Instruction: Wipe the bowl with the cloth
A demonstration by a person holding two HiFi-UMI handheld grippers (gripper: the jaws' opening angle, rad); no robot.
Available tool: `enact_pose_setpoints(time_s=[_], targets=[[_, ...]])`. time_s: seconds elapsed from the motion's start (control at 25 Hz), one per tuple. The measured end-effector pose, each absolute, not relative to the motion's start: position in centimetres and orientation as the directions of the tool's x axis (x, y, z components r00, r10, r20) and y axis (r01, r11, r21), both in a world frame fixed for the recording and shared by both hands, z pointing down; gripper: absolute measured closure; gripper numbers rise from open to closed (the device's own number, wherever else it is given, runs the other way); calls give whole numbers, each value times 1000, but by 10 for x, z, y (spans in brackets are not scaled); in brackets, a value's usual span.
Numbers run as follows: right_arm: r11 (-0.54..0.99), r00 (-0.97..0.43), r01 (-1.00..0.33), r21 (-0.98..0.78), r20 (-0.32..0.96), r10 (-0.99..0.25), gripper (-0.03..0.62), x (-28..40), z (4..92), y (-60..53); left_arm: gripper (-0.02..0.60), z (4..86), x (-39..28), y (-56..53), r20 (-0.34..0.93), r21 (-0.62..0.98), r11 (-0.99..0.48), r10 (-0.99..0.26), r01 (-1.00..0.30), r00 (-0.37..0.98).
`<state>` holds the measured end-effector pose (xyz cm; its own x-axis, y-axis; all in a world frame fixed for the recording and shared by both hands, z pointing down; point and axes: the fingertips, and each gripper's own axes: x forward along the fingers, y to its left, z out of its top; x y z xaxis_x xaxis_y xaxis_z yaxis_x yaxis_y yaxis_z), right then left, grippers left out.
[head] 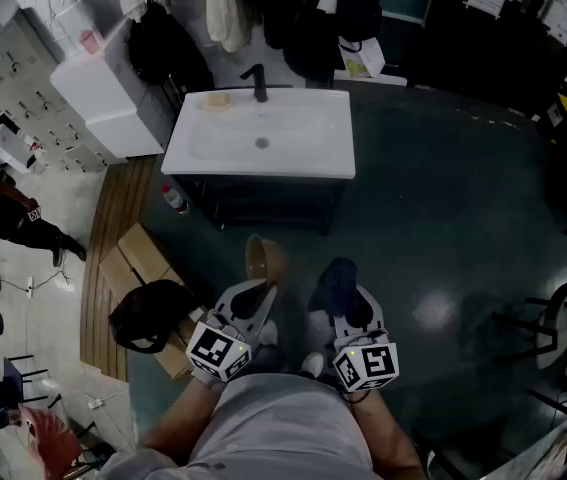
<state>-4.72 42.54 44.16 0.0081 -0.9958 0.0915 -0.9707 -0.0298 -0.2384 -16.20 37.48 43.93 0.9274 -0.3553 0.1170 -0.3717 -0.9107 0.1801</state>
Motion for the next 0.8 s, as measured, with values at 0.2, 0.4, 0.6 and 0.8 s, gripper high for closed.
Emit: enact_pose_setpoints(time_s=[0.2,0.4,0.6,0.8], targets=[[-38,21,-974,-222,78,-997,499,-59,437,400,560,434,-178,344,102,169,-919,-343,-356,934],[-55,39,-979,-197,88,-995,499,-67,437,372,560,434,-191,306,88,174,-917,-348,-358,933],[-80,64,-977,-199,87,-994,499,-72,435,339,560,435,-204,272,76,175,-926,-326,-334,942],[-124,108,-971,-206,88,-990,499,-69,435,316,560,440,-215,241,71,183,-932,-306,-314,949]])
